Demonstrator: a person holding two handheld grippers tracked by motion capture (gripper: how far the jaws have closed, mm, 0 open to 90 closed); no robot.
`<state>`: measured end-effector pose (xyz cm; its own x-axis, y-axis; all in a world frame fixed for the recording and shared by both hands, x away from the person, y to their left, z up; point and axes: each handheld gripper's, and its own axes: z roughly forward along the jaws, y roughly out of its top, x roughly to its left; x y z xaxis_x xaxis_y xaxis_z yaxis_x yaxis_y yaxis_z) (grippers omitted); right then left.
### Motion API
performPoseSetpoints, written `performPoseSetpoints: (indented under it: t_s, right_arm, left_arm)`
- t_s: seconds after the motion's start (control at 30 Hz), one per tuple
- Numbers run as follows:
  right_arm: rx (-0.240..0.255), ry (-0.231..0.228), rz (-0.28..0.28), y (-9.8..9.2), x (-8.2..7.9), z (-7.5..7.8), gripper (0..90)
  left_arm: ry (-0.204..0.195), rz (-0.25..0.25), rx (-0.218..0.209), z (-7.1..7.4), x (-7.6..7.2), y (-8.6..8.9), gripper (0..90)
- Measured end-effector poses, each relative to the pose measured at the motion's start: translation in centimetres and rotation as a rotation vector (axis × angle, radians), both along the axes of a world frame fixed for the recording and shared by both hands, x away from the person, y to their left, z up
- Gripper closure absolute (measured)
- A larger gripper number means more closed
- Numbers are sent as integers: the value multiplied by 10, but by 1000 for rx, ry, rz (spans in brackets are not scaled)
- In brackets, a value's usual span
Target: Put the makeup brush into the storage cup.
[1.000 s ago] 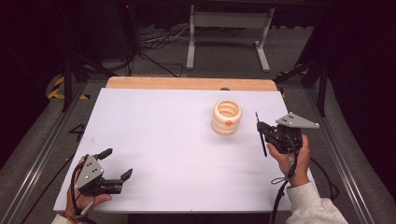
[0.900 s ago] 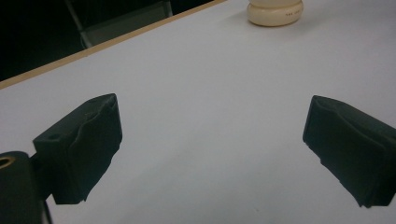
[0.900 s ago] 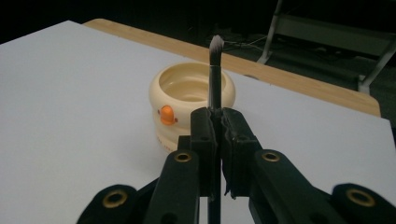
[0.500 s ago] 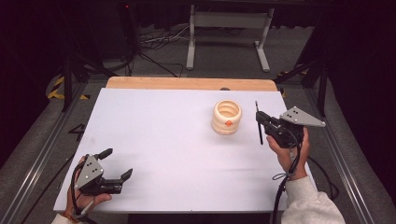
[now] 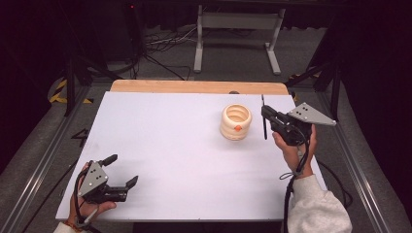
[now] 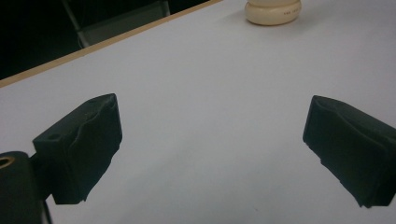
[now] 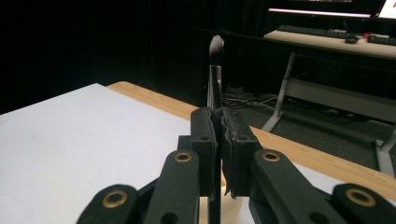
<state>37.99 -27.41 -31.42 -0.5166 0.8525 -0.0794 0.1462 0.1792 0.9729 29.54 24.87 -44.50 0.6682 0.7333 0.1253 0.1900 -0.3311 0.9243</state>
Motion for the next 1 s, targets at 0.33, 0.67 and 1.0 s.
performPoseSetpoints:
  t_s: [0.33,0.67,1.0]
  right_arm:
    - [52,-57,25,3,12,16,848]
    - [98,-96,62,9,23,24,848]
    - [130,-134,84,16,36,20,848]
  left_arm:
    - [0,1,-1,0,0,1,55]
    - [-14,3,-6,0,-1,0,54]
    - [-11,2,-16,0,-1,1,54]
